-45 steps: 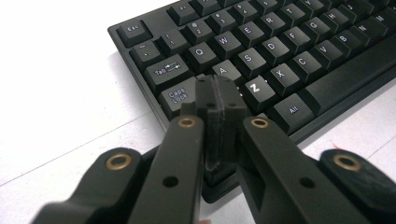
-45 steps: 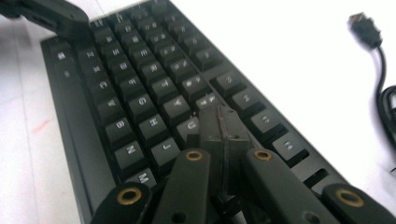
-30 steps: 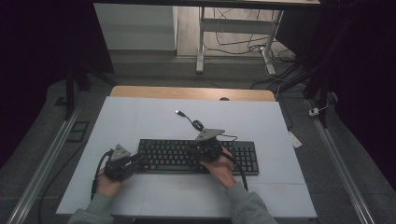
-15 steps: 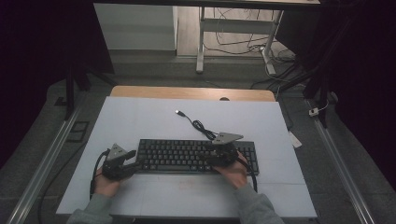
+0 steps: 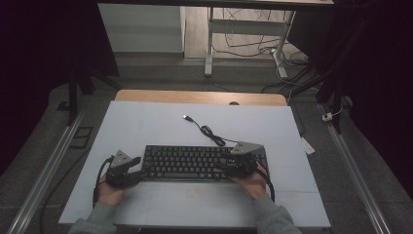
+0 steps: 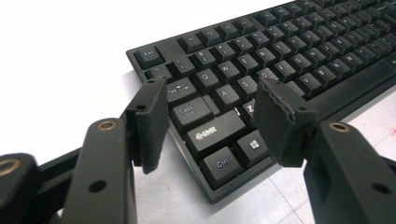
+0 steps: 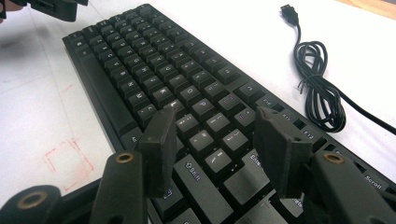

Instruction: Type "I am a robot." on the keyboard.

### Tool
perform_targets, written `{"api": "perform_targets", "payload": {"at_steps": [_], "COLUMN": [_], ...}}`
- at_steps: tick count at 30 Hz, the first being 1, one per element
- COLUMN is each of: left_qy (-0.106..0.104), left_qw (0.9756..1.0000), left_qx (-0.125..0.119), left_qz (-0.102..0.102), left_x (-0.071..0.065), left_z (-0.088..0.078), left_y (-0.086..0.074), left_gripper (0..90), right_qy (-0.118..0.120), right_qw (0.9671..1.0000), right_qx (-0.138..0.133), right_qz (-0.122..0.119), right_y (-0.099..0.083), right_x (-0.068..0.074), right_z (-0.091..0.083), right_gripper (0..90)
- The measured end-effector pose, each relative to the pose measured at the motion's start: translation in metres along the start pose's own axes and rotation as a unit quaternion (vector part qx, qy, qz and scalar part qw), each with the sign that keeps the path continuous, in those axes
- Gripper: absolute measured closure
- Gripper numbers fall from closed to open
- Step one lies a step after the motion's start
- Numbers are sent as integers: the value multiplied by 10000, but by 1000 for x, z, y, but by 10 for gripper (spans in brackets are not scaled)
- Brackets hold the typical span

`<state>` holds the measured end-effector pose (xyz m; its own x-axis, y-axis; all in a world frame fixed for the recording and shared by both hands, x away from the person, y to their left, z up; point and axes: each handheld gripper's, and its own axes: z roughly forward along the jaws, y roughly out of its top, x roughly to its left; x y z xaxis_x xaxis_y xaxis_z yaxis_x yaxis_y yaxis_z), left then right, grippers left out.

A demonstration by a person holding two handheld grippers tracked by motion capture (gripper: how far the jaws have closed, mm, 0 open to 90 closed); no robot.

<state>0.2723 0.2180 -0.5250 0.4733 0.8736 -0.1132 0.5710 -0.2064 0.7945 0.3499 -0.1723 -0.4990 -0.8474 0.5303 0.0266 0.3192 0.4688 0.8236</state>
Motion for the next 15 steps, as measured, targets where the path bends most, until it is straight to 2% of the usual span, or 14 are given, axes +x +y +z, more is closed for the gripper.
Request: {"api": "perform_targets", "payload": {"at_steps": [7,11,15], "left_qy": [-137,-251,-343], "left_qw": [9998,9995,9990], "left_qx": [12,10,40], "left_qz": [134,165,281], "left_x": [-5,-11,-17], "left_z": [-1,-2,-1], "left_y": [4,7,15], "left_gripper": [451,453,464], "right_qy": [22,37,79], "right_qw": [10000,10000,9999], "right_qx": [11,48,60], "right_qz": [0,21,73], "right_y": [0,0,-1], "right_x": [-1,-1,0], "right_z": [3,4,4], "right_gripper": [499,500,500]}}
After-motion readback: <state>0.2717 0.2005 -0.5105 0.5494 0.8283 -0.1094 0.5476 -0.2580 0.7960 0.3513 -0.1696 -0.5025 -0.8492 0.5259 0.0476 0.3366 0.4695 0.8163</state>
